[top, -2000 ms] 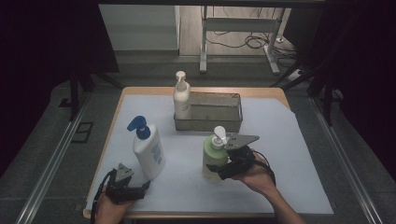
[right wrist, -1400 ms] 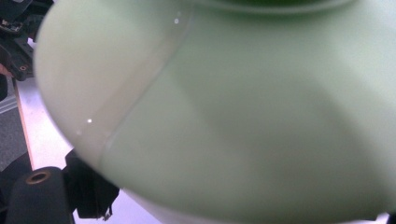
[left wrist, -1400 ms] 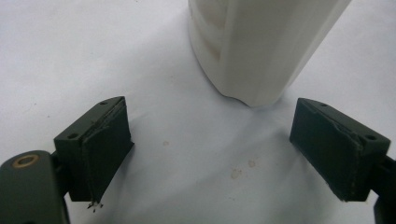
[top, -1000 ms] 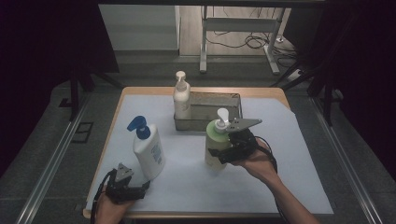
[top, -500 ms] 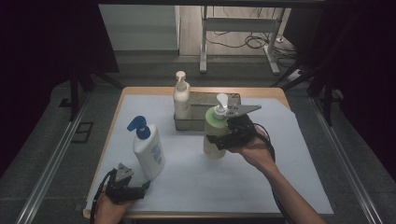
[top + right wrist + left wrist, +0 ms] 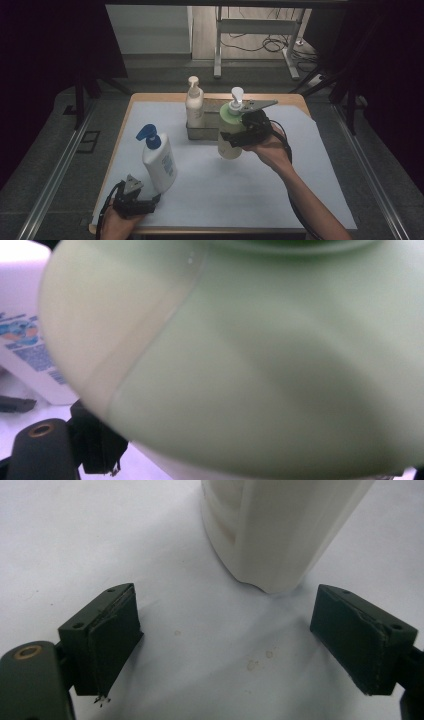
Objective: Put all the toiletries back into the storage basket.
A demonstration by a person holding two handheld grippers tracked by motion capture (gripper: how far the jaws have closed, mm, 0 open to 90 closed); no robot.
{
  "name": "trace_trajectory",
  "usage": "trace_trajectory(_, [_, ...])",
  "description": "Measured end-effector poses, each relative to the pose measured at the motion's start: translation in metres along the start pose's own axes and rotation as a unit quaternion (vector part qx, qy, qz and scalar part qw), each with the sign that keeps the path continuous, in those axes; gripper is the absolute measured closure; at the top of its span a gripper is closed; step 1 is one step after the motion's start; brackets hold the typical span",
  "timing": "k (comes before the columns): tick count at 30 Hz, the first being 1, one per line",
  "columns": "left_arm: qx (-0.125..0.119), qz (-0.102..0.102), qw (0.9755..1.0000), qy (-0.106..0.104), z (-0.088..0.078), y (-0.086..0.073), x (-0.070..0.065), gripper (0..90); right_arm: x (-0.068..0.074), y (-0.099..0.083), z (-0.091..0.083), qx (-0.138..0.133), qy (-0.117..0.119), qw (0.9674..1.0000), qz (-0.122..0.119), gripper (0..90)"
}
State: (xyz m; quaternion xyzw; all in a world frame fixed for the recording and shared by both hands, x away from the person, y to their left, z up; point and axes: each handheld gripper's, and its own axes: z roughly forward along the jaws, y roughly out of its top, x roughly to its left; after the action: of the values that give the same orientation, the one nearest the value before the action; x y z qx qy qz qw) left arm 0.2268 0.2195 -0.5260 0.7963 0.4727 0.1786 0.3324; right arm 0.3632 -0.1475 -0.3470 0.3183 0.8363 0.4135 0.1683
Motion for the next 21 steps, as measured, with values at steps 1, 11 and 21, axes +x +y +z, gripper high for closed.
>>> trace_trajectory(1, [0.0,0.0,1.0,0.0,0.0,0.0,0.0,12.3,-0.001,0.001,0.001,-0.001,-0.001,1.0,0.0,12.4])
trace_trajectory(11, [0.002,-0.001,1.0,0.0,-0.001,0.0,-0.001,12.4,-0.009,0.016,0.007,-0.005,-0.011,0.9999,0.01,12.4])
trace_trajectory(21, [0.003,0.0,1.0,-0.002,-0.001,0.0,-0.001,12.3,-0.016,0.027,0.013,-0.008,-0.027,0.9995,0.015,12.5])
